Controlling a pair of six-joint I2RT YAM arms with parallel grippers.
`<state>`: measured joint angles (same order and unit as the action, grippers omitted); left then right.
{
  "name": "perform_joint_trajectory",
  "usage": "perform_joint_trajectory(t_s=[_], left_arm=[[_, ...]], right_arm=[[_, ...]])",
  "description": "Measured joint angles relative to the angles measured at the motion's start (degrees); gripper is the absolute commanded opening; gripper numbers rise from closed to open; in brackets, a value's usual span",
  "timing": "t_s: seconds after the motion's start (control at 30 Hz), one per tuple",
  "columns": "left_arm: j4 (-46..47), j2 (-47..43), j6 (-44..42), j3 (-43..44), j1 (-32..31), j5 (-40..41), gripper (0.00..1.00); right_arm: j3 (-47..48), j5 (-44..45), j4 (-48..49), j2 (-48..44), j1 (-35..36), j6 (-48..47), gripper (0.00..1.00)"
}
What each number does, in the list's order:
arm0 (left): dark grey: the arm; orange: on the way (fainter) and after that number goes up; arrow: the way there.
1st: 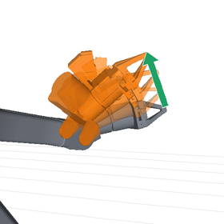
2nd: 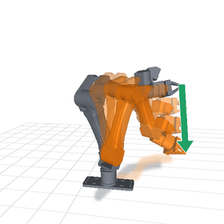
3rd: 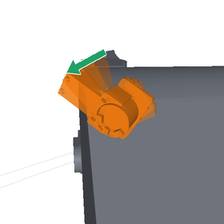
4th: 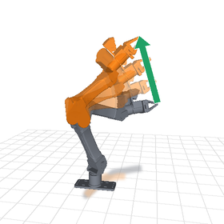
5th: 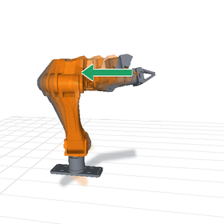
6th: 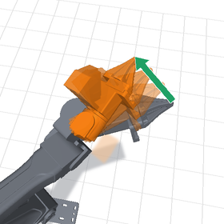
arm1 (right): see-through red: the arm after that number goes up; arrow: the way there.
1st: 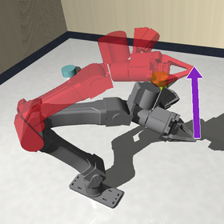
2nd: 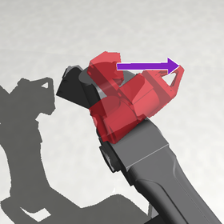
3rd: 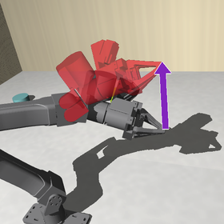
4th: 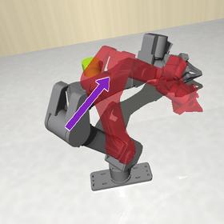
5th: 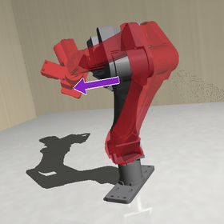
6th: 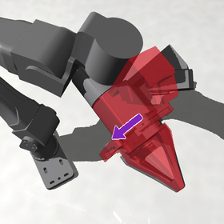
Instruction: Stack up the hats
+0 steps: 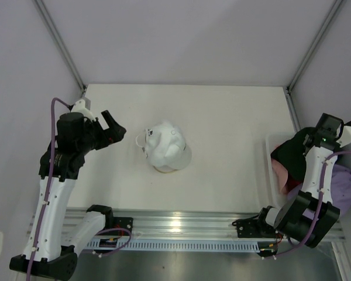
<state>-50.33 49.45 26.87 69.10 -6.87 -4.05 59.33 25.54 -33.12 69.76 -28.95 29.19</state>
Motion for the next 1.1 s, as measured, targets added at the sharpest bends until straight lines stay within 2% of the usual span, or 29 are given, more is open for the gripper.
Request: perform_joint_trajectory(t_s=[0.07, 0.27, 0.47, 0.7, 0.83, 1.0, 1.1], left_arm=[[0.0, 0.1, 0.0, 0.0, 0.0, 0.0, 0.99], [0.0, 0.2, 0.0, 0.0, 0.0, -0.2, 1.00], [0.1, 0.3, -0.6, 0.0, 0.0, -0.2, 0.99], [0.3, 0.4, -2.0, 2.1, 0.0, -0.3, 0.99], [1.5, 0.7, -2.1, 3.0, 0.0, -0.7, 0.99], [2.5, 2.4, -2.0, 4.1, 0.0, -1.5, 0.99], [3.0, 2.7, -1.9, 4.1, 0.1, -3.2, 0.99]], right_arm=[[0.0, -0.8, 0.0, 0.0, 0.0, -0.3, 0.03], [3.2, -6.0, -1.3, -1.1, 0.0, -2.2, 0.01], [11.2, -17.0, -0.5, -2.1, 2.5, -6.6, 0.06], [19.4, -34.0, 0.0, -2.1, 10.1, -12.2, 0.04], [23.3, -39.8, 1.8, -2.1, 20.3, -14.3, 0.13], [24.9, -47.5, 6.3, -0.6, 43.9, -20.2, 0.12], [27.9, -51.1, 7.0, 2.5, 52.0, -23.8, 0.08]])
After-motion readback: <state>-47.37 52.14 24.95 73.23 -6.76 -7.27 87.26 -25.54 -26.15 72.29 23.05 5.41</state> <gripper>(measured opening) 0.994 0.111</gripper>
